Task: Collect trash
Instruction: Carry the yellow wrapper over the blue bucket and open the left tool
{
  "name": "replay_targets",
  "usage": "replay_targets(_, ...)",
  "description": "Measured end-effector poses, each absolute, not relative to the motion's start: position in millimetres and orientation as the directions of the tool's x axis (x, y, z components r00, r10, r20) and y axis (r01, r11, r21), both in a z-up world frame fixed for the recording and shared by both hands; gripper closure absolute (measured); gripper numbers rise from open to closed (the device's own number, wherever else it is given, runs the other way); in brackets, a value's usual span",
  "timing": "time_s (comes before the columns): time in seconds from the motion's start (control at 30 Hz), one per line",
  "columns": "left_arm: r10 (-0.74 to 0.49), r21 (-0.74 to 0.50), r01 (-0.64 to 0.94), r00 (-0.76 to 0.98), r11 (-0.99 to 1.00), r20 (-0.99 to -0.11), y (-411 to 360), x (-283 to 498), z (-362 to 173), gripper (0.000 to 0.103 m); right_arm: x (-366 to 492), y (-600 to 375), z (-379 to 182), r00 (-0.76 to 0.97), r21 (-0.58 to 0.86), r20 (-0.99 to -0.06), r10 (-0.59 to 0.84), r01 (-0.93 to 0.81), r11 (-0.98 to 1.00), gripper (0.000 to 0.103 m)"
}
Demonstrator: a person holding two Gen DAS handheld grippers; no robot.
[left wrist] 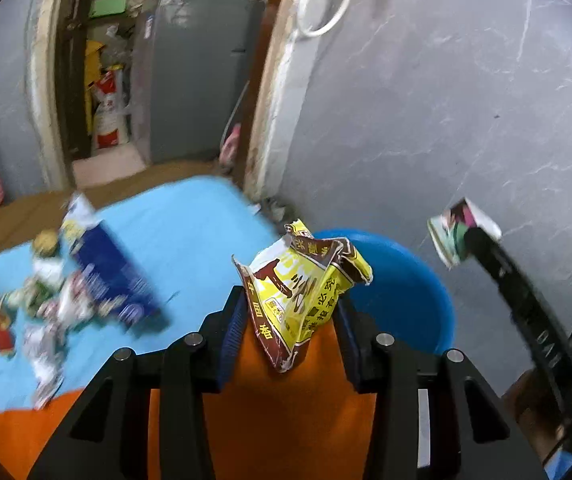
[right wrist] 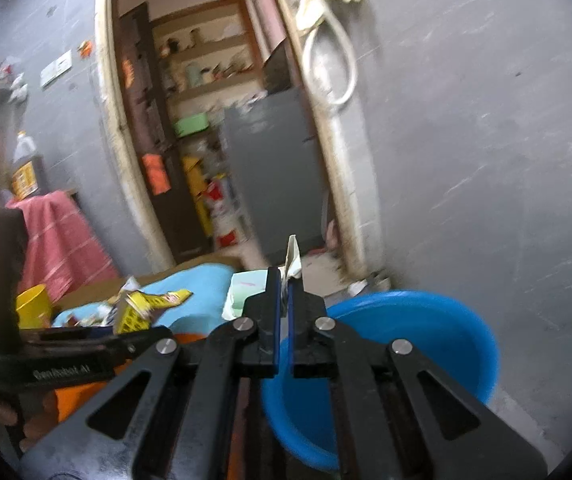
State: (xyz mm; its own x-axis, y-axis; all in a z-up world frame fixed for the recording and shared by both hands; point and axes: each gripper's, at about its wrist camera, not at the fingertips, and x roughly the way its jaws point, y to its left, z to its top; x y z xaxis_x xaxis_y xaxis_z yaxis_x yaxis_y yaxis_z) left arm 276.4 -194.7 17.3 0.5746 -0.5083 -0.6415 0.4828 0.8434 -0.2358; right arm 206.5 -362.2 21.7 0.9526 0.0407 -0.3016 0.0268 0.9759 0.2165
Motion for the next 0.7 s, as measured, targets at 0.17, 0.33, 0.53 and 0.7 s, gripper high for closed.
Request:
replay_targets(0.17, -0.575, -0.255, 0.546, 0.566, 0.798, -0.590, -231, 289, 40, 0.065, 196, -387, 26, 0.964, 0.223, -0.258, -0.063, 0.123, 0.967, 0.080)
replay_targets(0.33, -0.589, -0.267, 0.565, 0.522, 0.781, -0.616, -266, 306, 38, 0.060, 200, -415, 16, 0.944, 0.252, -0.303, -0.130, 0.211, 0.944, 0.078)
replay_targets(0.53, -0.583, -0.307, 0.528, 0.502, 0.792, -0.639, -266, 312, 21, 0.047, 206, -427, 7, 0.923, 0.275, -0.362, -0.134, 0.242, 0.931, 0.056)
replay_targets(0.7, -0.553, -0.290, 0.496, 0.543, 0.818, -0.632, -243, 306, 21, 0.037, 210, -418, 11, 0.929, 0.262, -0.349, -0.119, 0.219, 0.940, 0.033)
